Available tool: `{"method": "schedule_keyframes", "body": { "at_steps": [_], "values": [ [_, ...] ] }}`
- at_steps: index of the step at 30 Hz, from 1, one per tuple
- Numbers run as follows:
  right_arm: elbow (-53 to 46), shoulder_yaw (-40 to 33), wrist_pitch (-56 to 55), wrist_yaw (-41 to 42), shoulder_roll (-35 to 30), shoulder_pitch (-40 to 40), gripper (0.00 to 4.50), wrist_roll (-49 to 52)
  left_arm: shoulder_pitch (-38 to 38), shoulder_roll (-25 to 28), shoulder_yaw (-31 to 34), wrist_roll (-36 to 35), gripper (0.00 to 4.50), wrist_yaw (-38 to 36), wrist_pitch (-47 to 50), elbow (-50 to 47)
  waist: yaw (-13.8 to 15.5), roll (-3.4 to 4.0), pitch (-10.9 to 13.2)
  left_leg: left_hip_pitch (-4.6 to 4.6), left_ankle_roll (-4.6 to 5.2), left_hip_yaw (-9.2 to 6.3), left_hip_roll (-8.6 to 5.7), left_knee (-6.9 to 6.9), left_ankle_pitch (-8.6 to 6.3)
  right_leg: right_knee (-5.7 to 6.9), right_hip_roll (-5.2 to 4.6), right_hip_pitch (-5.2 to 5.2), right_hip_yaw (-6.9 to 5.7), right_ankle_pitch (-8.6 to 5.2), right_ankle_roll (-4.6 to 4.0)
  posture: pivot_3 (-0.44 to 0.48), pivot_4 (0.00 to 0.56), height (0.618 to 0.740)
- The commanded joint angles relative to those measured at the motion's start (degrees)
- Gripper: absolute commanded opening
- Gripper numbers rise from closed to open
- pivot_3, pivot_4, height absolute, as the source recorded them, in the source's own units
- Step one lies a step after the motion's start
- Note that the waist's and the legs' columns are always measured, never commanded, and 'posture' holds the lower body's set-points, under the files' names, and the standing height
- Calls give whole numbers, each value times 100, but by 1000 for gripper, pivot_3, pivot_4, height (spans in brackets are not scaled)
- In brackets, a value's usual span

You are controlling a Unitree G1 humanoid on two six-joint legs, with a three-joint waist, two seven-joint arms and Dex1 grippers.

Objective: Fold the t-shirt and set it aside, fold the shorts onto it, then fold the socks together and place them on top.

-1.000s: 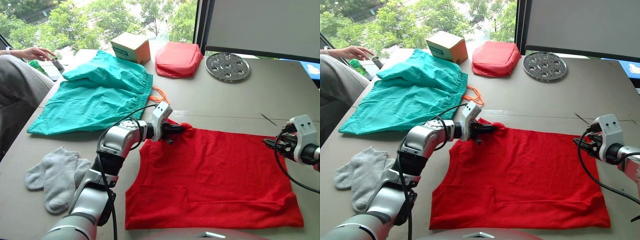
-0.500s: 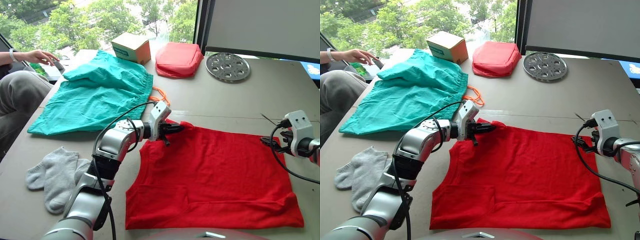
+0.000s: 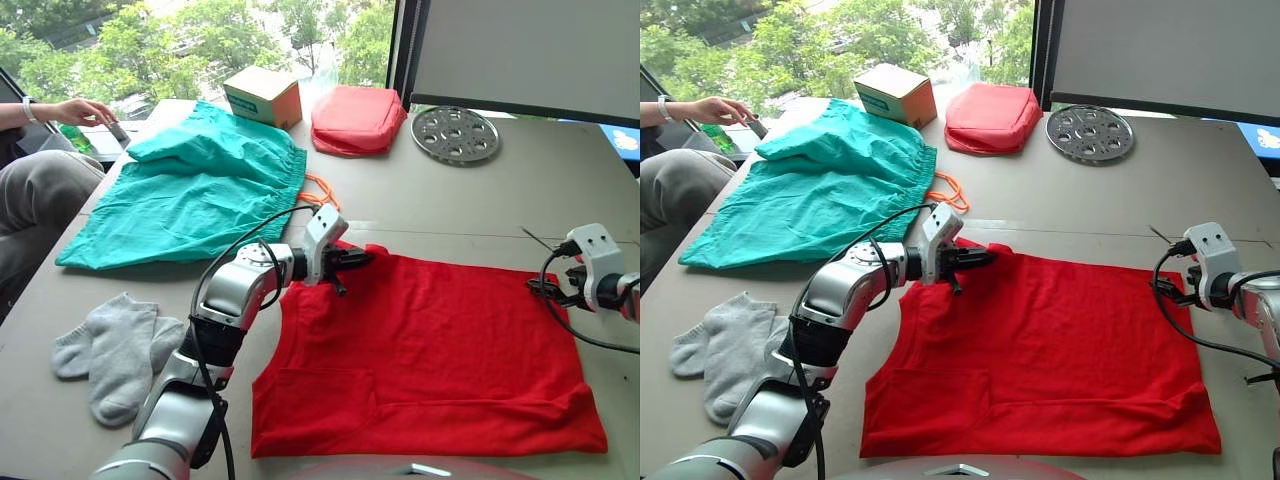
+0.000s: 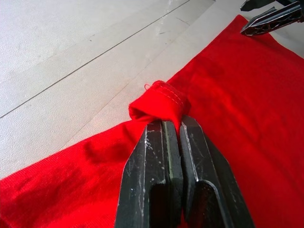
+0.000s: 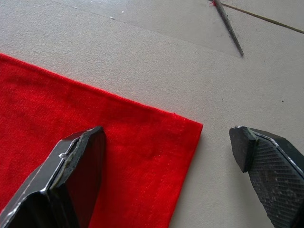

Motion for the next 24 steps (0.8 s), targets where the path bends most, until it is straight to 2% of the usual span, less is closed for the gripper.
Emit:
{"method": "schedule_keyframes", "body": {
  "at_steps": [1,7,8,12,17,18,24],
  "values": [
    [121,-42,69,73,-22,-29,4422,-14,15,-48,7,-30,0,43,-23,-295,1,0,0,0,1,-1,0,2,-1,0,0,2,0,0,0,0,150,739],
    [210,76,23,302,163,-27,4422,116,75,-56,-27,-7,0,60,-64,-314,-5,-2,-4,-1,4,-4,2,8,-3,0,0,5,0,3,5,0,150,739],
    [254,121,-33,332,163,-20,4191,84,80,-52,-26,-7,0,61,-65,-319,-10,-4,-5,0,4,-4,2,8,-3,0,0,5,0,3,5,0,150,739],
    [452,244,-255,398,195,40,2746,-58,99,-34,-12,7,0,67,-83,-307,-18,-11,-13,1,4,-4,7,10,-3,0,1,5,0,3,5,0,150,739],
    [514,260,-515,398,180,131,275,-173,112,-46,-20,35,0,95,-106,-289,-14,-21,-20,0,5,-4,12,27,-4,-1,-9,11,4,-7,-11,0,150,739],
    [504,213,-548,384,176,167,124,-171,111,-48,-17,41,0,95,-114,-278,-4,-24,-22,0,4,-4,12,28,-4,-2,-10,10,4,-7,-13,0,150,739],
    [296,-358,-821,187,229,375,124,-129,113,-37,-14,148,0,48,-355,-132,21,-25,-25,-3,4,-9,10,31,-4,-2,-15,10,5,-8,-13,0,150,739]
  ]
}}
